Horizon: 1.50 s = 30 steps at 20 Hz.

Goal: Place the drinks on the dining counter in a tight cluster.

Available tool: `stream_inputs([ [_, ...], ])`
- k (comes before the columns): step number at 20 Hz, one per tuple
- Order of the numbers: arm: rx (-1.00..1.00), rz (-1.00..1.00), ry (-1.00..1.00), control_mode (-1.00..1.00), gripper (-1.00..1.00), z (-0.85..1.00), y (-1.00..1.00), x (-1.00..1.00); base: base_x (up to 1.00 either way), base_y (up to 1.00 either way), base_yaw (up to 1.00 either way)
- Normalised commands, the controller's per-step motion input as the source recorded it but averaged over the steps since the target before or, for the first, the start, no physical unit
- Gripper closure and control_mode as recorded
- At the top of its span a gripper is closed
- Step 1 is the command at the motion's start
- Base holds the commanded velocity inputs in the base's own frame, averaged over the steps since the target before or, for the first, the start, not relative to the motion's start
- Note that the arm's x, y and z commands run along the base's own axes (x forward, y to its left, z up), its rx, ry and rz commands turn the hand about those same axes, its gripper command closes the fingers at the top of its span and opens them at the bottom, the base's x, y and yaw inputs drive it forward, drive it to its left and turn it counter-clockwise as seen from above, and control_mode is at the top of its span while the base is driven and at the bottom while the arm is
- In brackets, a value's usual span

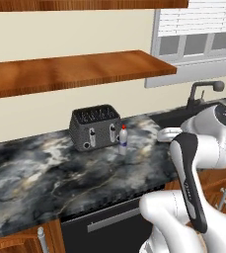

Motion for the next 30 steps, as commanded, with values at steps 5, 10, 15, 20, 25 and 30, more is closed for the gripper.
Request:
stream_inputs([
  [5, 0.0, 0.33, 0.0, -1.0, -1.0, 0.0, 0.01, 0.83, 0.0, 0.0, 0.0],
  [10, 0.0, 0.55, -0.02, -1.0, -1.0, 0.0, 0.0, 0.9, 0.0, 0.0, 0.0],
  [15, 0.0, 0.5, -0.08, -1.0, -1.0, -0.26, 0.0, 0.69, 0.0, 0.0, 0.0],
  [20, 0.0, 0.39, -0.11, -1.0, -1.0, -0.43, 0.01, 0.76, 0.0, 0.0, 0.0],
  [25, 0.0, 0.2, -0.03, -1.0, -1.0, -0.3, 0.06, 0.89, 0.0, 0.0, 0.0],
  [30, 0.0, 0.24, 0.03, -1.0, -1.0, 0.0, 0.04, 0.84, 0.0, 0.0, 0.0],
])
